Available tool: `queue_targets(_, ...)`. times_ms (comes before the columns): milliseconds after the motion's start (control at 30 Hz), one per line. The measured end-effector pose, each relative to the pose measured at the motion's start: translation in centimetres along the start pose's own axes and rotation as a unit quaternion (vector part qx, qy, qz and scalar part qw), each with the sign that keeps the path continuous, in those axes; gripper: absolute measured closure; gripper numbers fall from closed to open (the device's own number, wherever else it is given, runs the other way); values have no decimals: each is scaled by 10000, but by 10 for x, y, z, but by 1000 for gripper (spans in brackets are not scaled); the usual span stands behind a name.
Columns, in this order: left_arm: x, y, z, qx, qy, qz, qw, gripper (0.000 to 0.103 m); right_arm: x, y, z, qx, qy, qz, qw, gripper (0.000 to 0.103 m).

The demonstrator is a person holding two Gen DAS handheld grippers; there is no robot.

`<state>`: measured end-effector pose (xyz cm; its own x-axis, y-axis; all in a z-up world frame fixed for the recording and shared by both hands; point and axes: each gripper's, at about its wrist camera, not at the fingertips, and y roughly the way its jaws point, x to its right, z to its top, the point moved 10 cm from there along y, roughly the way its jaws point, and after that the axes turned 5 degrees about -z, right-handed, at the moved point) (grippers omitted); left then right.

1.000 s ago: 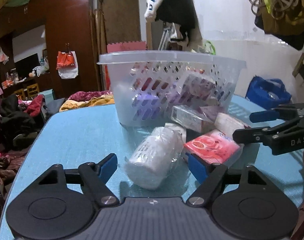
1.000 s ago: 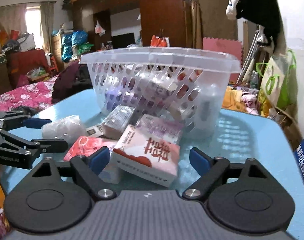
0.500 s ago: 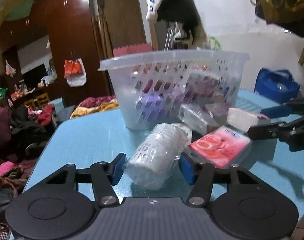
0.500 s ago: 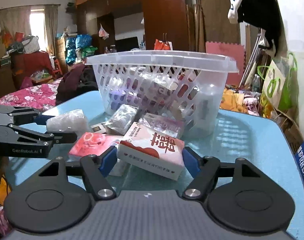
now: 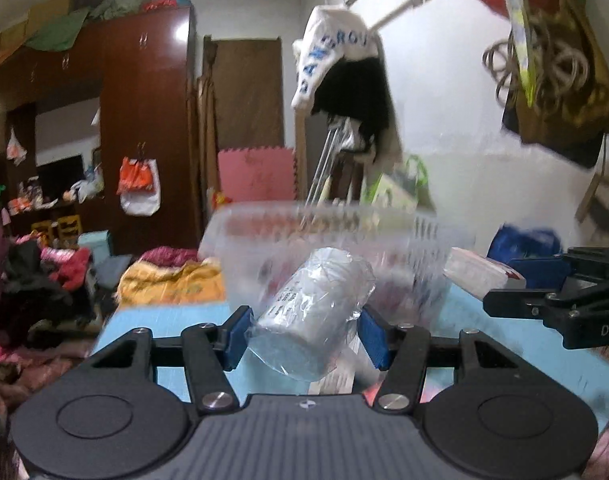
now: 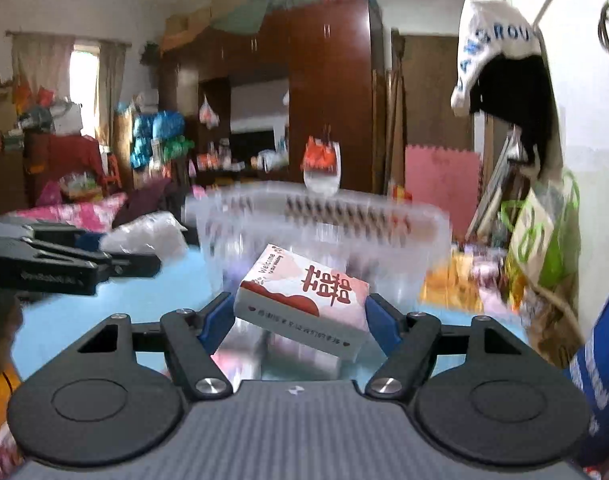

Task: Organize objects
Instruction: 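Lift both held items over the white basket and open both tools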

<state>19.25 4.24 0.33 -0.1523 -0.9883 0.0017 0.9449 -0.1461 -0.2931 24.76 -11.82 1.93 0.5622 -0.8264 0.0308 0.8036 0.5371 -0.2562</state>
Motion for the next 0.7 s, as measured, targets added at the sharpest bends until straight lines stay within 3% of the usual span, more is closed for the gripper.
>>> queue_targets(100,0,14,43,173,-15,-33,9998,42,10,9,43,225,24,33,9997,29)
queue_targets(233,-5,50,84,272,31,164,9995,42,22,43,74,188,-96,-111,9997,29)
queue_targets(433,-12,110,90,44,-54,630,9980,42,40,99,76,-169,-384,-454,9981,29)
queue_targets(567,-15,137,86,-170,-168,754,9969,41,49,115,70,-302,-229,-525,9979,29)
queue_targets(700,-21,148,82,-306,-73,1138,9930,26,52,119,64,-349,-120,-529,9979,21)
